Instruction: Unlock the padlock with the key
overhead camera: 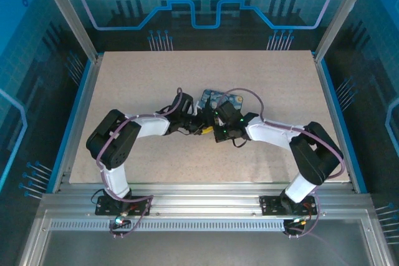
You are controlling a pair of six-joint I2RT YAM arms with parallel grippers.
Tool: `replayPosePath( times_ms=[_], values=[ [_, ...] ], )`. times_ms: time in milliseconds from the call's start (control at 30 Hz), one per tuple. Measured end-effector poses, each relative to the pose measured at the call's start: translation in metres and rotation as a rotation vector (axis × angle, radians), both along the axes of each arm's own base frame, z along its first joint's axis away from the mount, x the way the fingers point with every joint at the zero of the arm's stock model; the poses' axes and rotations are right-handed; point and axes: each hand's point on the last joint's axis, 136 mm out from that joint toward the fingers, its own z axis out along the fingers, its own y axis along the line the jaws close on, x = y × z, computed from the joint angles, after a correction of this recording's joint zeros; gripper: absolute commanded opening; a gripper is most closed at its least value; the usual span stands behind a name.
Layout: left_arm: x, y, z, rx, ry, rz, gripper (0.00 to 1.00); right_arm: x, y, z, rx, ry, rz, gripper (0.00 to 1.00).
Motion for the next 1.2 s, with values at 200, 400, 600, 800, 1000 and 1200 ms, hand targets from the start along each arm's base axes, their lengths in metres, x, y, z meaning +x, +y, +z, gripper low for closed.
replayPosePath(
  times_ms=[200,400,600,800,1000,1200],
  values=[
    [-0.01,0.02,-0.011,0.016,0.023,0.03,0.34,-0.001,0.001,-0.004,-0.002,0.003,0.024,0.0],
    [0.0,0.031,0.016,-0.009,-0.045,0.072,0.37,0.001,-0.004,-0.004,-0.003,0.005,0.049,0.0],
    [0.007,0.038,0.024,-0.015,-0.069,0.097,0.37,0.004,-0.013,0.004,0.001,-0.009,0.081,0.0],
    [0.009,0.04,0.025,-0.017,-0.072,0.104,0.38,0.001,-0.018,0.008,-0.013,-0.014,0.137,0.0],
    [0.011,0.043,0.025,-0.016,-0.075,0.108,0.4,-0.002,-0.021,0.006,-0.033,-0.003,0.164,0.0],
    [0.013,0.044,0.028,-0.013,-0.098,0.103,0.54,-0.002,-0.022,0.009,-0.041,-0.005,0.18,0.0]
  ],
)
